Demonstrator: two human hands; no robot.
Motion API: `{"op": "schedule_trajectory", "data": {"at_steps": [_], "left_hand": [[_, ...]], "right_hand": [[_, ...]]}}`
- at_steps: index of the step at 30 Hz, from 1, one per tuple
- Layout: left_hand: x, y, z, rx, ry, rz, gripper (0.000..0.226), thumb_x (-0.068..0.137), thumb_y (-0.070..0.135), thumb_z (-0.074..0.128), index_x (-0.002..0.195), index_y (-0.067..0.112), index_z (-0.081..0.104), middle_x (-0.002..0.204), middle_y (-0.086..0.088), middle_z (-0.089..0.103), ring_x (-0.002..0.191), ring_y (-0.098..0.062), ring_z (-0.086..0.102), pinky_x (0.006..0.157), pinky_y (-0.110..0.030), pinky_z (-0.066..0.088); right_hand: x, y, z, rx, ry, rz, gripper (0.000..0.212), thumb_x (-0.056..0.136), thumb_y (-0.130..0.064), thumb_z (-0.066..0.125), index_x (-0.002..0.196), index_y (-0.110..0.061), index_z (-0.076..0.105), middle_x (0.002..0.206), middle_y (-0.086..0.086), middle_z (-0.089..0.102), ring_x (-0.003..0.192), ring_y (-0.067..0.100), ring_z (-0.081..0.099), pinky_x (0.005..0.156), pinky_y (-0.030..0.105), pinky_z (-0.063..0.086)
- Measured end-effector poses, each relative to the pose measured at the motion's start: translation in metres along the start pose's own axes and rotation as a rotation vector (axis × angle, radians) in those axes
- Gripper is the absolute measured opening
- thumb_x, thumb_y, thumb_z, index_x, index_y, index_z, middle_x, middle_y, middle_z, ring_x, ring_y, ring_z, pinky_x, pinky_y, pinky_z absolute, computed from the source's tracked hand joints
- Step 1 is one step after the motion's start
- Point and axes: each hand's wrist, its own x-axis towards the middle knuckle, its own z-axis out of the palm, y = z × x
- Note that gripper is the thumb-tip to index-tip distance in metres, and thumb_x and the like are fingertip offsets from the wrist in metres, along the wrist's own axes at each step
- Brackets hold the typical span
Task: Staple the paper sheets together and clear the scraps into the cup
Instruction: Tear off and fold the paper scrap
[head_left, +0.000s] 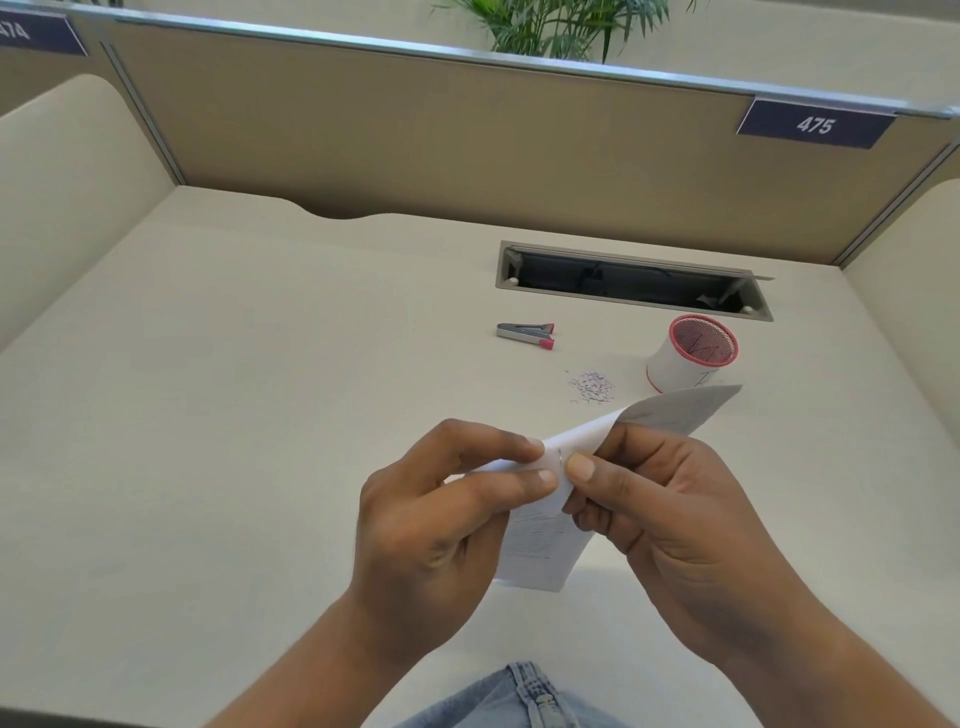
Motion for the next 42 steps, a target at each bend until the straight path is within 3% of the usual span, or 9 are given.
{"op": "schedule_trajectory", "data": {"at_steps": [5,10,14,17,20,24,32,36,42], "left_hand": [[0.001,-0.001,-0.001,-0.003,-0.025,-0.003,0.009,0.095,0.011,0.066,0.098,0.018,0.071,0.101,0.002,0.066,0.088,-0.011,0.069,0.074,-0.018,0.052],[0.009,0.001,-0.005,-0.058,-0.033,-0.085,0.013,0.087,0.008,0.071,0.098,0.013,0.076,0.091,0.005,0.069,0.082,-0.007,0.070,0.071,-0.017,0.051],[0.025,0.019,-0.011,-0.267,-0.035,-0.544,0.009,0.082,0.028,0.079,0.074,0.024,0.078,0.069,0.014,0.069,0.063,-0.002,0.060,0.065,-0.014,0.046],[0.036,0.027,-0.015,-0.649,-0.001,-0.943,0.019,0.072,0.031,0.076,0.076,0.013,0.082,0.078,-0.008,0.079,0.068,-0.021,0.070,0.065,-0.033,0.056],[0.041,0.028,-0.017,-0.837,-0.027,-1.081,0.023,0.072,0.025,0.071,0.077,0.005,0.080,0.082,-0.020,0.077,0.069,-0.029,0.071,0.063,-0.036,0.060],[0.041,0.027,-0.017,-0.934,-0.045,-1.176,0.026,0.075,0.022,0.070,0.082,-0.002,0.078,0.087,-0.027,0.075,0.072,-0.033,0.071,0.066,-0.040,0.060],[0.038,0.026,-0.017,-0.740,-0.059,-0.964,0.019,0.064,0.020,0.088,0.080,0.014,0.078,0.085,-0.013,0.077,0.077,-0.032,0.070,0.073,-0.046,0.061],[0.031,0.022,-0.015,-0.351,0.031,-0.676,0.020,0.068,0.004,0.080,0.068,0.024,0.074,0.071,0.004,0.068,0.066,-0.012,0.065,0.065,-0.021,0.049],[0.021,0.015,-0.017,-0.045,0.033,-0.214,0.016,0.083,0.006,0.072,0.086,0.021,0.072,0.086,0.009,0.061,0.079,-0.009,0.066,0.064,-0.024,0.050]], "right_hand": [[0.001,0.002,0.000,-0.011,0.026,0.006,0.056,0.060,-0.047,0.083,0.090,-0.001,0.074,0.079,0.020,0.064,0.073,0.025,0.051,0.067,0.034,0.040],[0.000,-0.005,0.003,0.004,0.033,-0.004,0.052,0.055,-0.055,0.084,0.075,-0.008,0.074,0.064,0.004,0.063,0.060,0.014,0.050,0.058,0.022,0.043],[-0.001,-0.014,0.007,-0.134,0.164,-0.116,0.040,0.060,-0.051,0.082,0.062,-0.014,0.069,0.053,0.001,0.060,0.046,0.012,0.047,0.046,0.016,0.039],[-0.002,-0.025,0.009,-0.242,0.251,-0.157,0.027,0.066,-0.031,0.085,0.068,-0.018,0.061,0.047,-0.001,0.051,0.036,0.012,0.036,0.038,0.017,0.032],[-0.004,-0.034,0.013,-0.304,0.226,-0.158,0.031,0.065,-0.031,0.072,0.095,-0.025,0.065,0.043,0.005,0.052,0.033,0.014,0.039,0.037,0.018,0.035],[-0.003,-0.036,0.015,-0.348,0.228,-0.139,0.020,0.064,-0.034,0.070,0.078,-0.020,0.071,0.044,0.008,0.056,0.034,0.014,0.045,0.037,0.017,0.037],[0.000,-0.031,0.014,-0.251,0.251,-0.106,0.019,0.066,-0.027,0.071,0.081,-0.016,0.071,0.058,0.010,0.068,0.043,0.015,0.055,0.041,0.018,0.040],[0.000,-0.034,0.020,-0.175,0.317,-0.044,0.044,0.060,-0.033,0.071,0.100,-0.018,0.060,0.074,0.012,0.076,0.041,0.017,0.058,0.040,0.011,0.037],[0.001,-0.031,0.024,-0.067,0.349,0.077,0.053,0.058,-0.021,0.087,0.099,-0.015,0.054,0.070,0.007,0.072,0.034,0.013,0.043,0.034,0.018,0.028]]}}
